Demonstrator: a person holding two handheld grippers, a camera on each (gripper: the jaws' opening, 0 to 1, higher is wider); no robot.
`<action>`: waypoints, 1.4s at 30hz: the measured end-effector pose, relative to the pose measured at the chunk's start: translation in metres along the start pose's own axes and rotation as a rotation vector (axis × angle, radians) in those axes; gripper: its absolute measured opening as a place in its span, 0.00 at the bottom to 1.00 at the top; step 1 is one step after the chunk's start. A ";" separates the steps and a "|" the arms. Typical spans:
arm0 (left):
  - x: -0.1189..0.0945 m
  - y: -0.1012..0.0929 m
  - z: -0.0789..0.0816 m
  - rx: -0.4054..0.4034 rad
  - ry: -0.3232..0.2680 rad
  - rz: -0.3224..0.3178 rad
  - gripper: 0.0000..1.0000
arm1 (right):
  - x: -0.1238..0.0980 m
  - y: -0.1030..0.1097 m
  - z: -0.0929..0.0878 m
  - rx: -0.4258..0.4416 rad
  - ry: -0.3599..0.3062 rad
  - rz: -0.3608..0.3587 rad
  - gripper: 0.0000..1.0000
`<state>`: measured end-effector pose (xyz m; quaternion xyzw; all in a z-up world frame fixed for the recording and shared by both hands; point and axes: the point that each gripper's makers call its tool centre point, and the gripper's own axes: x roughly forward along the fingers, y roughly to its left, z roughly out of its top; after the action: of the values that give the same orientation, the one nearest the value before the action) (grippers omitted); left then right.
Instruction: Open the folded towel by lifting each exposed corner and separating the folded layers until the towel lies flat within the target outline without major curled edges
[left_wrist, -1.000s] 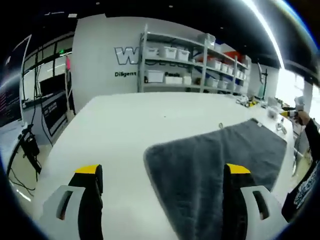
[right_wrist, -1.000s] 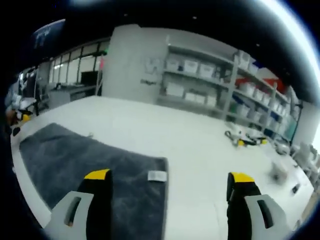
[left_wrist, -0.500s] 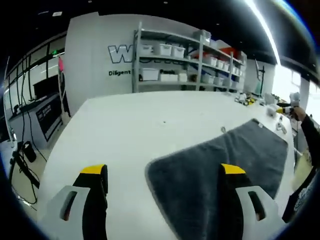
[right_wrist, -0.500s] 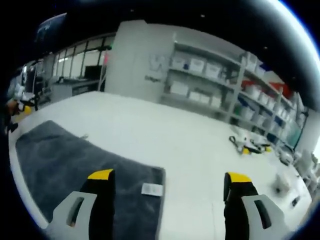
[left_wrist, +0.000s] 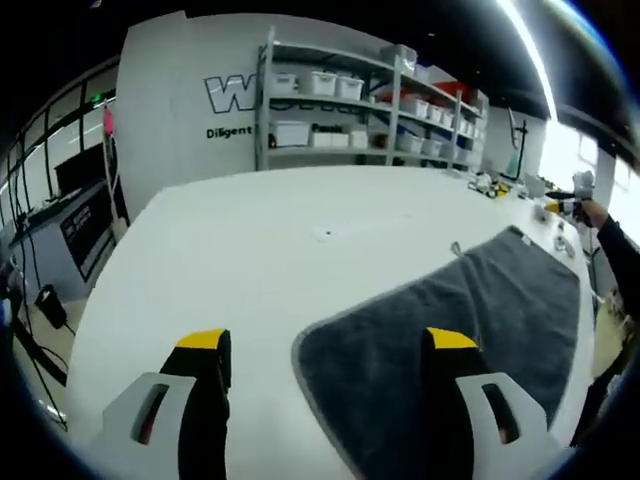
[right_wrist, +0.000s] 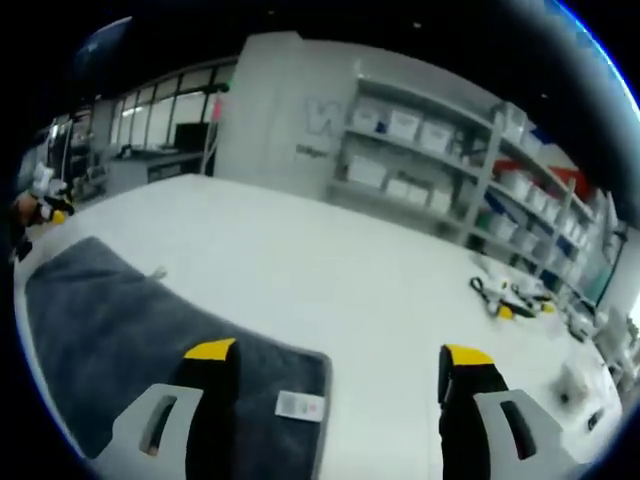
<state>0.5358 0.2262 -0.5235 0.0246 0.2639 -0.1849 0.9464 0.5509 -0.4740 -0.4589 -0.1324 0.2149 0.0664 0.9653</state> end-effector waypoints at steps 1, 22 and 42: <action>0.002 0.002 -0.001 0.001 0.006 0.005 0.71 | 0.003 0.000 0.000 0.006 0.003 0.004 0.77; 0.040 0.000 -0.036 -0.036 0.085 -0.048 0.45 | 0.061 0.018 -0.043 0.038 0.101 0.058 0.60; 0.050 -0.005 -0.056 0.017 0.120 -0.006 0.24 | 0.102 0.025 -0.092 0.037 0.238 0.039 0.22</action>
<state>0.5461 0.2124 -0.5970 0.0430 0.3187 -0.1883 0.9280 0.6018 -0.4692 -0.5891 -0.1171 0.3319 0.0652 0.9337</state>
